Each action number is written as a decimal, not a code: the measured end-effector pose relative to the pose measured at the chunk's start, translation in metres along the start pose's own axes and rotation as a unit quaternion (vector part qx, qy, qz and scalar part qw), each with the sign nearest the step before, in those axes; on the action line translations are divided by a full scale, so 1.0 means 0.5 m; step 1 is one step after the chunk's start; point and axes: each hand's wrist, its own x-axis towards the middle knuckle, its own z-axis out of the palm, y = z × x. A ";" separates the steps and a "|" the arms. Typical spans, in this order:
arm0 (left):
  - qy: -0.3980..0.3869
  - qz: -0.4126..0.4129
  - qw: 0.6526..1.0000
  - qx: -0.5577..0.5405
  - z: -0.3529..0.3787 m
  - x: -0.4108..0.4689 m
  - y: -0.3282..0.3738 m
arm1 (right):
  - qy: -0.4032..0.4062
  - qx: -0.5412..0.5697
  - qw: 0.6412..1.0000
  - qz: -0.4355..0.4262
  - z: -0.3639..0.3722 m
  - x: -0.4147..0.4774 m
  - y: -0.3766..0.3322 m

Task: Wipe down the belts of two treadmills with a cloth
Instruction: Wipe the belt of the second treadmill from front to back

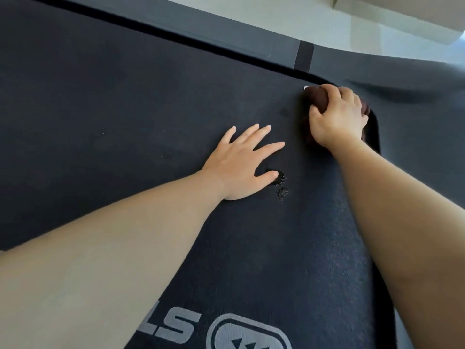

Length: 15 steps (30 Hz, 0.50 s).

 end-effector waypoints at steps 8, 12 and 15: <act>0.049 -0.051 0.995 -0.066 -0.003 0.008 0.000 | -0.014 -0.018 1.000 0.002 -0.011 -0.127 -0.007; -0.001 -0.057 0.998 -0.007 -0.004 0.042 0.002 | 0.010 -0.011 1.000 -0.002 0.000 -0.165 -0.010; -0.025 -0.053 0.998 0.020 -0.022 0.117 -0.013 | 0.020 -0.002 1.000 0.017 0.006 -0.126 -0.014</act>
